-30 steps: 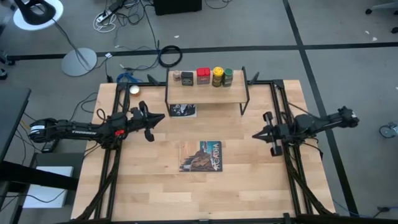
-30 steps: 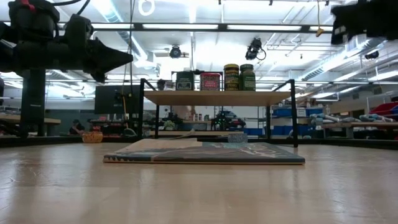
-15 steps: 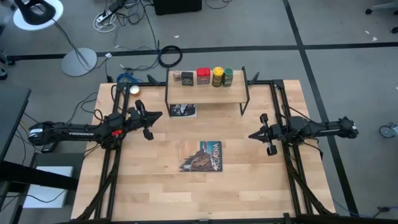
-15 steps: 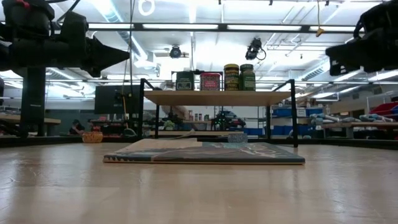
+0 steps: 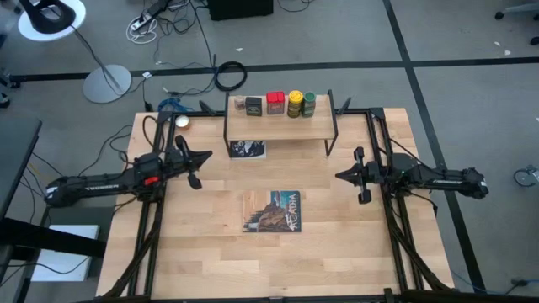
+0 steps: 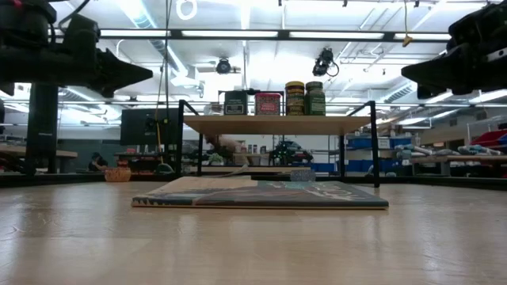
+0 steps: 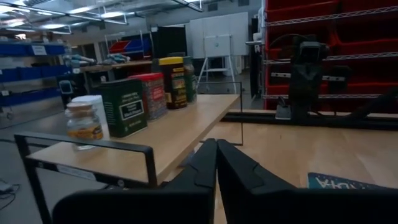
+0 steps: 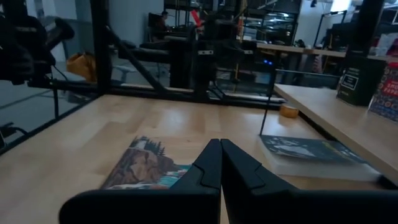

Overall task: Shelf spices
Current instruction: Return to Home Position

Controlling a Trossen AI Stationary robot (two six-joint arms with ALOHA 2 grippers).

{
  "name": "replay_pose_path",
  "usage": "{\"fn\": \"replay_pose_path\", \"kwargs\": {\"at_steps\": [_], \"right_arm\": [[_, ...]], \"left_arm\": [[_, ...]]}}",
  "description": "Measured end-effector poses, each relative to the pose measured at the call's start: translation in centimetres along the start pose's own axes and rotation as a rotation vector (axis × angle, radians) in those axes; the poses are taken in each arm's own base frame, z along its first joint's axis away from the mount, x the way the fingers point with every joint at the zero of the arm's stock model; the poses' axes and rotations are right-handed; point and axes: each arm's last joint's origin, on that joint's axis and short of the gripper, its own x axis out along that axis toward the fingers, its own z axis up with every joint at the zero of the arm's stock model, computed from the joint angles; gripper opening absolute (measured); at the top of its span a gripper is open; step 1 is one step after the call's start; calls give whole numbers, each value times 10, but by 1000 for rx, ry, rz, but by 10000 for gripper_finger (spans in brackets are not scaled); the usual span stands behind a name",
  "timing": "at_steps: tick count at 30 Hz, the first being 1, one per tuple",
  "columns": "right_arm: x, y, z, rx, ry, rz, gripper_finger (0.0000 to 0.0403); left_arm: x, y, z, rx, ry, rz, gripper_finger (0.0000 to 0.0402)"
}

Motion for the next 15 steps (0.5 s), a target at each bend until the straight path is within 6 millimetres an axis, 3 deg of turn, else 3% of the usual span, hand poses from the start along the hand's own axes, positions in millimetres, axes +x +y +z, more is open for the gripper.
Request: {"fn": "replay_pose_path", "kwargs": {"at_steps": [15], "right_arm": [[2,0,-2,108,31,3,2]], "left_arm": [[-19,3,-5,-8,37,-21,3]]}}
